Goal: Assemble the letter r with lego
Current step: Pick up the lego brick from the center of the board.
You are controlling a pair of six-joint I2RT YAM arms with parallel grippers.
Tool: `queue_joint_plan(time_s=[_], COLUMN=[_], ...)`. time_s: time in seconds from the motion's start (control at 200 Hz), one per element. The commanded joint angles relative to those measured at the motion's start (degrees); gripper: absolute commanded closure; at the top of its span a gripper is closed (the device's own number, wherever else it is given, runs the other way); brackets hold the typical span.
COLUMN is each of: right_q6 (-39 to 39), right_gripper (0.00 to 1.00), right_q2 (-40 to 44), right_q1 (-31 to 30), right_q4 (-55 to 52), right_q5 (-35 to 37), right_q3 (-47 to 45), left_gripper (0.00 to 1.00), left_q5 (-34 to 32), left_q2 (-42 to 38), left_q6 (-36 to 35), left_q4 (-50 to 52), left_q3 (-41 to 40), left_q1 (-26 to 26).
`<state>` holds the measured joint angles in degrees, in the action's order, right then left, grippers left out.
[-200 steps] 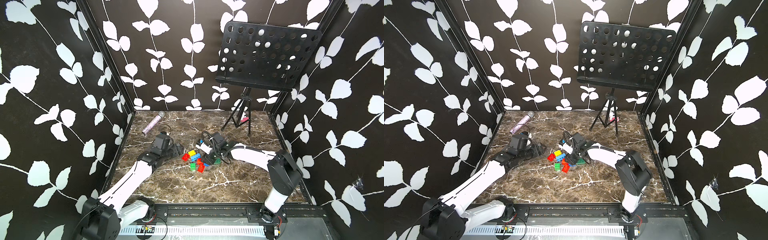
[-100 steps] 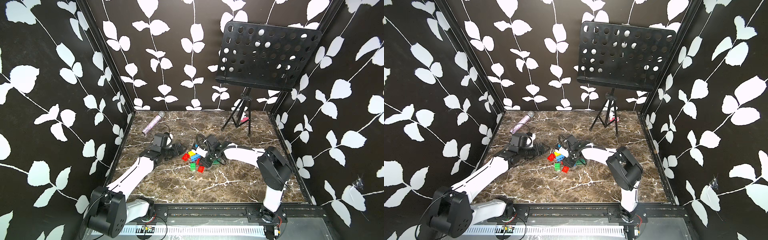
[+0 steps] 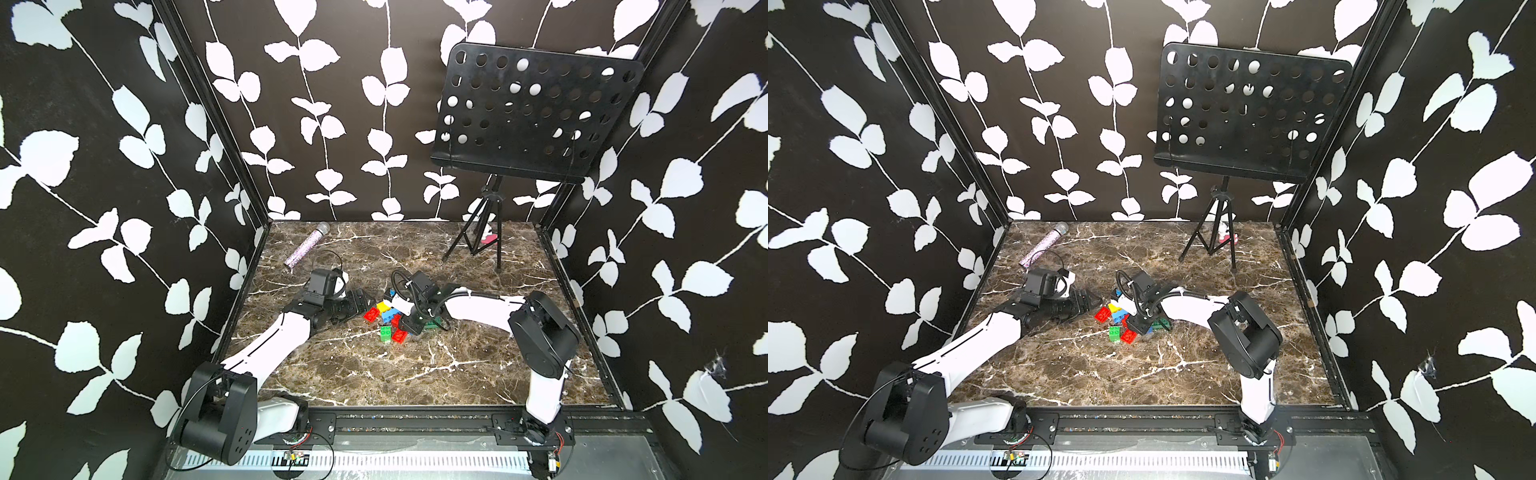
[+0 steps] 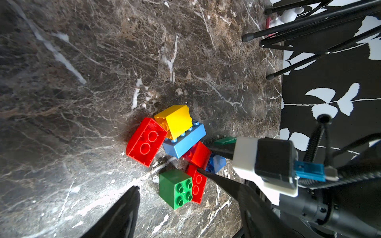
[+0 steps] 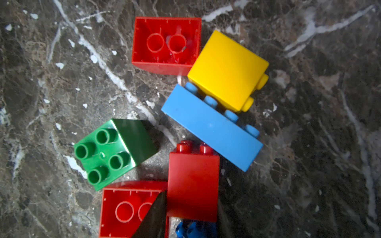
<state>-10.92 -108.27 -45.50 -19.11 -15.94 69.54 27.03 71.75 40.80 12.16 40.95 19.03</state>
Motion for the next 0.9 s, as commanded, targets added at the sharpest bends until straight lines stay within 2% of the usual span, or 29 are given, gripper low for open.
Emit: queue_joint_plan(time_s=[0.0, 0.12, 0.245, 0.27, 0.535, 0.65, 0.765, 0.895], right_q6=[-0.55, -0.34, -0.07, 0.14, 0.42, 0.07, -0.41, -0.92], right_gripper=[0.66, 0.7, 0.68, 0.68, 0.7, 0.7, 0.71, 0.7], right_q2=[-0.49, 2.63, 7.2, 8.02, 14.75, 16.11, 19.02, 19.96], right_q1=[-0.43, -0.3, 0.04, 0.18, 1.2, 1.2, 1.2, 1.17], right_q4=[-0.03, 0.47, 0.7, 0.74, -0.31, -0.97, -1.63, -1.95], right_q5=[-0.76, -0.36, 0.56, 0.69, -0.65, -0.41, -1.09, -2.15], right_q3=[0.32, -0.99, -2.37, -2.58, -4.54, -4.44, -3.8, -3.19], left_gripper=[0.23, 0.23, 0.24, 0.24, 0.25, 0.24, 0.27, 0.28], left_q5=[1.93, 4.12, 6.98, 9.44, 17.89, 23.53, 23.93, 25.28], left_q2=[0.53, 2.17, 4.77, 5.35, 7.99, 9.14, 11.06, 13.22], left_q6=[-0.54, -1.15, -2.27, -2.38, -3.44, -3.29, -5.19, -4.46], left_q4=[-1.17, -1.33, -0.91, -0.96, -2.77, -5.06, -2.52, -4.49], left_q3=[-0.7, 0.24, 2.0, 2.3, 5.17, 6.53, 8.47, 9.65], left_q1=[-0.48, -0.66, -0.66, -0.66, -0.4, 0.21, 1.74, 3.68])
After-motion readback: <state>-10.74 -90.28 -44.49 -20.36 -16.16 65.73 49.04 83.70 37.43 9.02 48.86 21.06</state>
